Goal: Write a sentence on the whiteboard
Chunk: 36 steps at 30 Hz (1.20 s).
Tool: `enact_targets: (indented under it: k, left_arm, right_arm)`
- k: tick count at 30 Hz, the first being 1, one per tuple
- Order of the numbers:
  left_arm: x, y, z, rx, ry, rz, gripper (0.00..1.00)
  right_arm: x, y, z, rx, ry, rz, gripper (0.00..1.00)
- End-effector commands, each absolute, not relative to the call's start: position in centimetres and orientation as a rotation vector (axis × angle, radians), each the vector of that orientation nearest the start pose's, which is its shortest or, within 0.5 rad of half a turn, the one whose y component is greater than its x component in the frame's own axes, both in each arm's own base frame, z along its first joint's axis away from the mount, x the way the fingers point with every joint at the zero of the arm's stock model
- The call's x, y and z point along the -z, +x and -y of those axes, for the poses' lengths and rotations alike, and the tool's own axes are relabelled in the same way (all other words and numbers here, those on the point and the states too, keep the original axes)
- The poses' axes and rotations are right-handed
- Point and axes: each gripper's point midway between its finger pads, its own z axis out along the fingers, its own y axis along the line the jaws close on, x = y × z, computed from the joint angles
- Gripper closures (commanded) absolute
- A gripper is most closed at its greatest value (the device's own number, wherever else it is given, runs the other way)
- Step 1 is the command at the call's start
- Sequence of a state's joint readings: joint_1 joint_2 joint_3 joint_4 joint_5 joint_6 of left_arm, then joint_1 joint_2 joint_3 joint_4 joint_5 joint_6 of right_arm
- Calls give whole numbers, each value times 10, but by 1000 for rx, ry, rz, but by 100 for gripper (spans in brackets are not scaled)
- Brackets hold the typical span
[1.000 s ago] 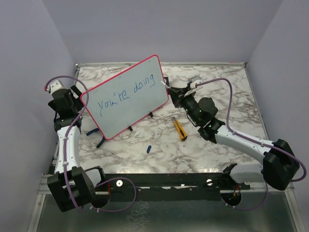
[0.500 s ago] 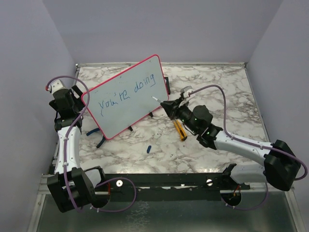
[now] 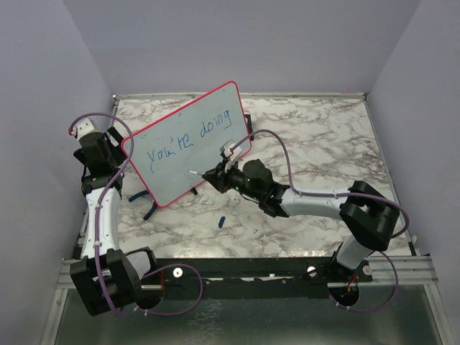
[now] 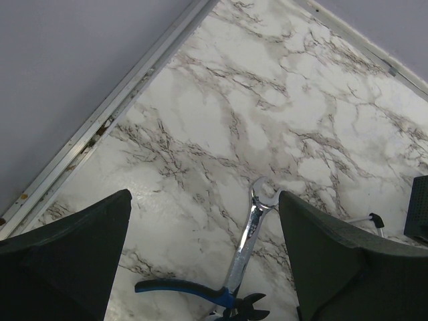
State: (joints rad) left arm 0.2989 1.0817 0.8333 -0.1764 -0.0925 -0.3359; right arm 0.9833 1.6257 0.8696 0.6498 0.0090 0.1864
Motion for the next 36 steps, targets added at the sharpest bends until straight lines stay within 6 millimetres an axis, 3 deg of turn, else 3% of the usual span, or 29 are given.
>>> enact_targets:
  k: [1,17,36]
  left_arm:
    - [-207,346,-99,-30,-640,-1875,8]
    - [-206,347,-98,-25,-637,-1879,8]
    - [-207,347,-98,-26,-637,-1876,8]
  right_arm:
    - [-195,269,-441,-935,-712,-1557,100]
    - [-179,300,-448,-809,-644,-1595,100]
    - [-168,302,-464,-814,-714,-1606,100]
